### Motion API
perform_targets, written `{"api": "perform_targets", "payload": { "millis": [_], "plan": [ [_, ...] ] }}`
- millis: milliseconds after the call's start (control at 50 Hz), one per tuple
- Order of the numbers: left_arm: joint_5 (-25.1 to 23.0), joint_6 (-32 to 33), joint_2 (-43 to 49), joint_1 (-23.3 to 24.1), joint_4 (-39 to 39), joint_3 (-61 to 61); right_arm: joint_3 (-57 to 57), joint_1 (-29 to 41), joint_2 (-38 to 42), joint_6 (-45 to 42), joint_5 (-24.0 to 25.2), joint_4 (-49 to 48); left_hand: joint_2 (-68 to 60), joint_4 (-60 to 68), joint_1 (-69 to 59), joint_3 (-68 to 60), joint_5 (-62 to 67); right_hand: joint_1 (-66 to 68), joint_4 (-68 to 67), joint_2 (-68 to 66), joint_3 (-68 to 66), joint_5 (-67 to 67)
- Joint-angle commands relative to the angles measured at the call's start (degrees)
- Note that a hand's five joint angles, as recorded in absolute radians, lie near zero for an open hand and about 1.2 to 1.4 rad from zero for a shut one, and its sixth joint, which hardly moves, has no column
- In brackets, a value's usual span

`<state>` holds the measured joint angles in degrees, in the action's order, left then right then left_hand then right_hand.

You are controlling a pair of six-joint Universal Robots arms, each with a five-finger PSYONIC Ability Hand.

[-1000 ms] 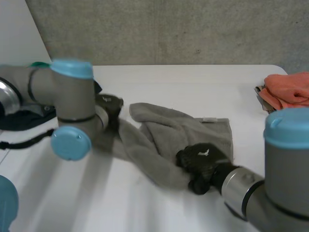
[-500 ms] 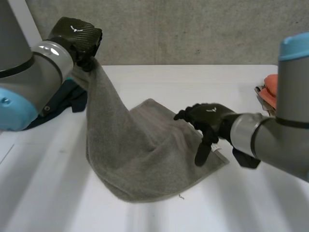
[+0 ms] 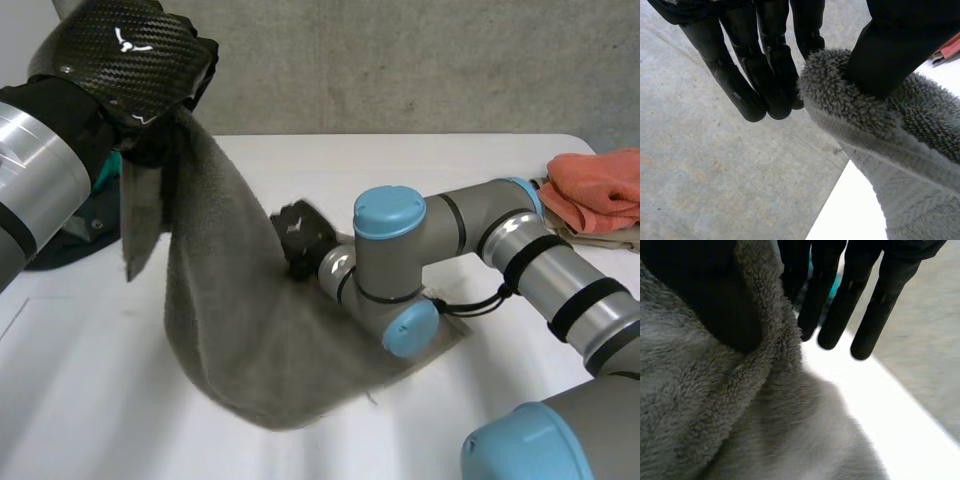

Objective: Fold the laundry.

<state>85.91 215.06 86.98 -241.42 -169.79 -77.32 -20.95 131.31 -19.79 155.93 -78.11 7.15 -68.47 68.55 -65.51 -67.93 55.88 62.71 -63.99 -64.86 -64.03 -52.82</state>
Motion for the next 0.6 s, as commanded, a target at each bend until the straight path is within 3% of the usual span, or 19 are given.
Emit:
{"api": "perform_targets", "payload": {
  "millis": [20,160,240,340,480,600],
  "plan": [
    [-0.74,0.79,5.73,-4.84,-4.92,4.96,9.26,-6.58,-5.58,1.75,-15.39,-8.46,-11.53,11.45,-14.49,-12.07,14.12,17.29,-16.01,-15.14,-15.97,-17.18],
    [3.39,0.80,12.51,-5.99,-12.40,16.13,0.23,-11.33,-20.27,2.80,-15.05,-10.32,-11.53,11.45,-14.49,-12.07,14.12,17.29,-16.01,-15.14,-15.97,-17.18],
    [5.06,-0.17,16.37,-5.73,-14.60,20.36,-12.86,-14.23,-29.76,4.82,-14.53,-10.93,-11.53,11.45,-14.49,-12.07,14.12,17.29,-16.01,-15.14,-15.97,-17.18],
    [5.50,-3.15,21.29,-4.59,-12.50,16.61,-33.04,-18.27,-38.64,7.98,-9.45,-12.69,-11.53,11.45,-14.49,-12.07,14.12,17.29,-16.01,-15.14,-15.97,-17.18],
    [5.06,-5.18,29.81,-4.41,-13.54,4.48,-54.34,-21.44,-38.05,7.20,-1.18,-15.05,-11.53,11.45,-14.49,-12.07,14.12,17.29,-16.01,-15.14,-15.97,-17.18],
    [4.88,-5.27,38.08,-3.80,-13.64,1.82,-59.90,-23.20,-32.16,2.55,-0.46,-16.38,-11.53,11.45,-14.49,-12.07,14.12,17.29,-16.01,-15.14,-15.97,-17.18]
  ]
}}
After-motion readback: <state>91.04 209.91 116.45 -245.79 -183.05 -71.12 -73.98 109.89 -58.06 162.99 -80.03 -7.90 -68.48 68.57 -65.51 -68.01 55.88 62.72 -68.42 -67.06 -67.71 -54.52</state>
